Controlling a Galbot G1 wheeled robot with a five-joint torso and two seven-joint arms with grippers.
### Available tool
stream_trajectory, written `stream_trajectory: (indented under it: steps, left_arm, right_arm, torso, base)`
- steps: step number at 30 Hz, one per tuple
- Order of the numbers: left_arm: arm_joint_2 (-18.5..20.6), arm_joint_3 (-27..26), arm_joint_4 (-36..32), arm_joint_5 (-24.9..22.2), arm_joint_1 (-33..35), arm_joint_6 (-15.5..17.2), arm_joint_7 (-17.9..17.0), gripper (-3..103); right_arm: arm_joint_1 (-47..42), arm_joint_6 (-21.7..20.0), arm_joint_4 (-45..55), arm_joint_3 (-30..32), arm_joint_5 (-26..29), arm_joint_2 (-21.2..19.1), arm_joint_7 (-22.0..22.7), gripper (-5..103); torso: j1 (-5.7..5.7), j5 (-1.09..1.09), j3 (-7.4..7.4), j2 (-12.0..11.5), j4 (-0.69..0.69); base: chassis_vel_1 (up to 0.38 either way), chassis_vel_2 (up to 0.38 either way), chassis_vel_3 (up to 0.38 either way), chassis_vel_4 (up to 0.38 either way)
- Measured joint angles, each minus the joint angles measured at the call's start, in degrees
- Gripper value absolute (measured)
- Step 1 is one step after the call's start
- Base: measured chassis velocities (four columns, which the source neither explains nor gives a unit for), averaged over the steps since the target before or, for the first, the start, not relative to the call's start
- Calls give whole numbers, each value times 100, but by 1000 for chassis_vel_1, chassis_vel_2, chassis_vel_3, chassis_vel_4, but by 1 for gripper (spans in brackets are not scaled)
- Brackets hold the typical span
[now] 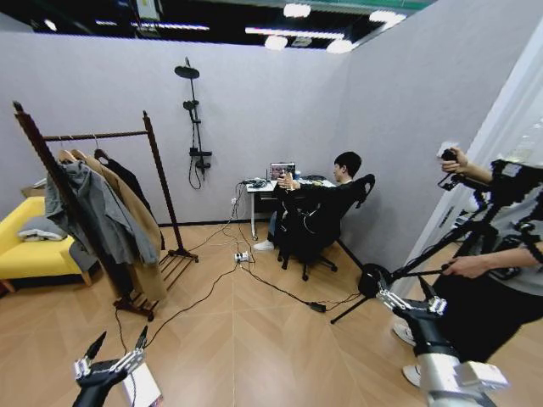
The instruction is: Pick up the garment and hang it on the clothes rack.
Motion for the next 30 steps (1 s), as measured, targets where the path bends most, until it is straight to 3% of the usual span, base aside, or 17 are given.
stream_trajectory:
  steps: [14,30]
  left_arm:
    - [0,0,0,0,0,0,0,100]
    - [0,0,0,0,0,0,0,100]
  right_arm:
    - [69,-4,12,24,20,-47,47,100]
    - [70,-9,8,11,44,-50,47,100]
  torso:
    - [-2,0,-1,1,1]
    - [1,4,0,0,2]
  base:
    - [-19,23,15,-20]
    - [-198,192,199,-207]
